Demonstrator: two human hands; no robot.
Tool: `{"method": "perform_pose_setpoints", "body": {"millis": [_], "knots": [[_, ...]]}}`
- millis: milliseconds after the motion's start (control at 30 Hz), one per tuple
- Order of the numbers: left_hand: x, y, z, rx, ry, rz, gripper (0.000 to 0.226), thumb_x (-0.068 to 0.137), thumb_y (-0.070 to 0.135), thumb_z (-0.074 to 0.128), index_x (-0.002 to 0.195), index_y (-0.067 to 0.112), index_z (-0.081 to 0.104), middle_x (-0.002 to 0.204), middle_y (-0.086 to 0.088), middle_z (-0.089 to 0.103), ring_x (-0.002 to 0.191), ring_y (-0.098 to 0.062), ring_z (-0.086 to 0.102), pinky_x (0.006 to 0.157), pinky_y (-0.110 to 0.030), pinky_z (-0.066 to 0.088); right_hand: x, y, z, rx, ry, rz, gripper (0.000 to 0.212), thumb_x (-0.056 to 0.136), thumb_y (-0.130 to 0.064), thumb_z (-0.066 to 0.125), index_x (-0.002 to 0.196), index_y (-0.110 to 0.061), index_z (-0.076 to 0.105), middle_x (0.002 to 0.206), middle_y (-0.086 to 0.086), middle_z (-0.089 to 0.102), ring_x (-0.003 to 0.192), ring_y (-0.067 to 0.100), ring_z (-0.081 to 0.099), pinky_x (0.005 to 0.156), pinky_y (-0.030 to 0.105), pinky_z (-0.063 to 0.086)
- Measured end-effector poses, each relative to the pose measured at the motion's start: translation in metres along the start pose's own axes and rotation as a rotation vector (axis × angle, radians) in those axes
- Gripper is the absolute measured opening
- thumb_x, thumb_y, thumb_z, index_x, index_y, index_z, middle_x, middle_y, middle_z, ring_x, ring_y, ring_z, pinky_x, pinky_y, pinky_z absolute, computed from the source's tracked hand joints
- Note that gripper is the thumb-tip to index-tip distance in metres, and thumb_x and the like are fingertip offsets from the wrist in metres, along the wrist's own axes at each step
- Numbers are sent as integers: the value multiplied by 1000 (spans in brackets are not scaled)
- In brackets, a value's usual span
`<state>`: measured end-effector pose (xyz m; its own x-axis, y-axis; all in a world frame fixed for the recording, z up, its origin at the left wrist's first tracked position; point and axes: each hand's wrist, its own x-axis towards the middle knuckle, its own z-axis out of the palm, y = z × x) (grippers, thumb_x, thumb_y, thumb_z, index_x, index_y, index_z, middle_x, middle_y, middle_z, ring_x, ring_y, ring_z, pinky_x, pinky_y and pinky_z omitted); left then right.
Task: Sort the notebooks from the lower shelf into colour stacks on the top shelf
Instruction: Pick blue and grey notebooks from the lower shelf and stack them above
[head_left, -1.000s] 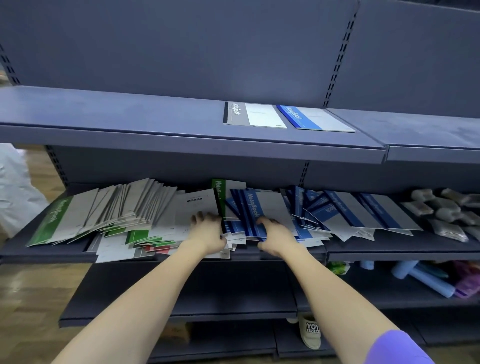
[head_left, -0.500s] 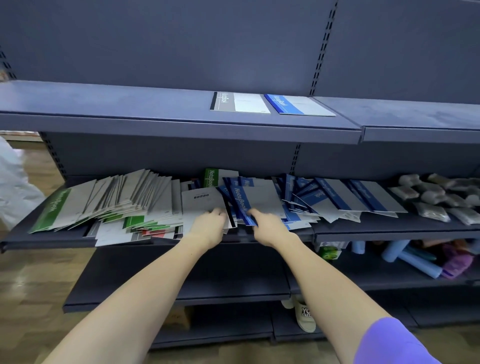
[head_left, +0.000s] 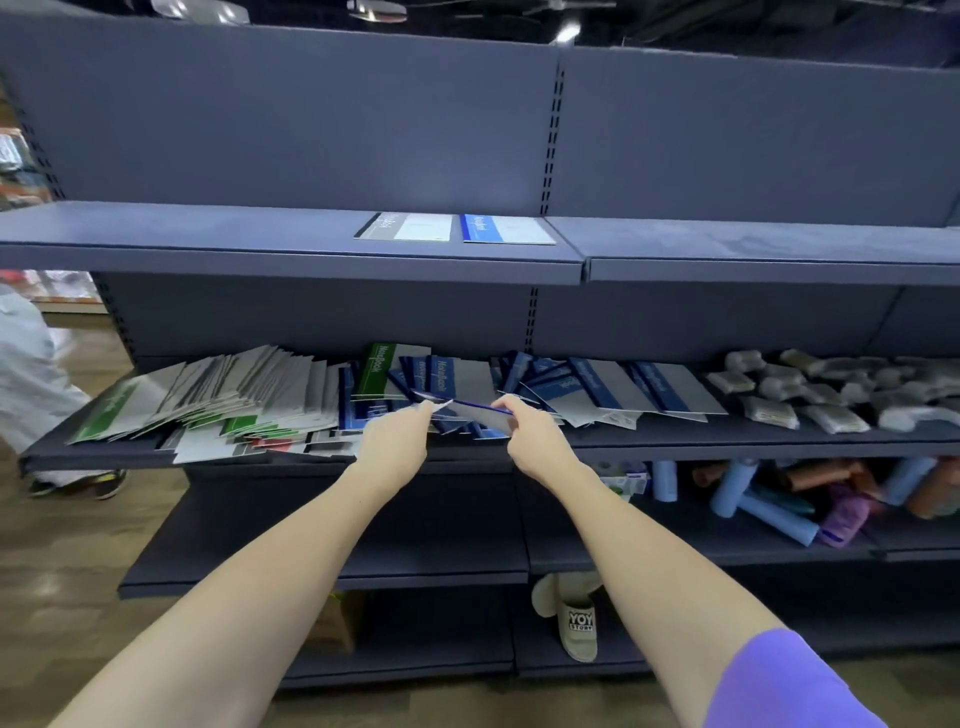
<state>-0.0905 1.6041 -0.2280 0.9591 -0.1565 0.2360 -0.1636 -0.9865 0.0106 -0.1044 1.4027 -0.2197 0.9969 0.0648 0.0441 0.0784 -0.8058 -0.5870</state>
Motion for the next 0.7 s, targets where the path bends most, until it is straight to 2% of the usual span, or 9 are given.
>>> {"method": "perform_pose_setpoints", "body": {"millis": [67,200,300,400,467,567,633,700], "knots": [[-5,14,-17,2,41,11,58,92,-1,45,144,26,38,108,-2,67,87,-24,65,65,-33,41,-12,0,-21,17,32,-16,56,82,9,36,115,-33,51,97,10,58,62,25,48,54,34,39],[-11,40,-51,2,95,37,40,89,-2,48,121,21,47,107,-1,65,81,-24,62,60,-31,36,-27,2,-60,20,102,-47,55,83,9,35,112,-34,52,96,7,59,66,25,53,52,33,41],[-9,55,-79,15,175,52,47,86,-4,50,126,20,48,112,1,64,87,-25,62,58,-29,30,-34,-1,-90,59,170,-64,54,84,8,32,109,-36,51,88,8,61,60,27,51,49,37,41],[-1,68,-112,17,246,66,51,88,-2,47,134,20,45,121,-1,64,99,-30,64,68,-31,34,-37,-9,-122,104,268,-142,41,90,-1,39,106,-38,49,91,6,64,69,28,59,57,43,52],[6,77,-136,13,286,84,51,88,-2,45,134,19,44,125,-3,63,102,-33,63,72,-34,35,-36,-14,-144,150,351,-199,34,93,-7,43,108,-36,51,85,3,64,64,22,56,60,40,51],[16,86,-171,29,354,104,51,89,1,46,136,17,42,124,-6,63,103,-34,62,72,-34,35,-32,-24,-176,229,481,-267,25,97,-8,48,117,-21,56,81,4,61,60,18,51,63,32,43],[21,90,-192,15,391,98,47,86,1,47,131,16,44,114,-8,65,97,-36,62,69,-35,37,-31,-34,-194,276,555,-301,24,99,-7,49,121,-12,59,98,15,66,84,31,59,77,36,44],[25,92,-212,-6,434,92,36,82,-2,46,114,14,45,101,-9,66,85,-36,59,67,-37,41,-30,-45,-209,310,588,-330,32,101,-7,47,131,-8,56,117,17,65,109,34,57,89,32,44]]}}
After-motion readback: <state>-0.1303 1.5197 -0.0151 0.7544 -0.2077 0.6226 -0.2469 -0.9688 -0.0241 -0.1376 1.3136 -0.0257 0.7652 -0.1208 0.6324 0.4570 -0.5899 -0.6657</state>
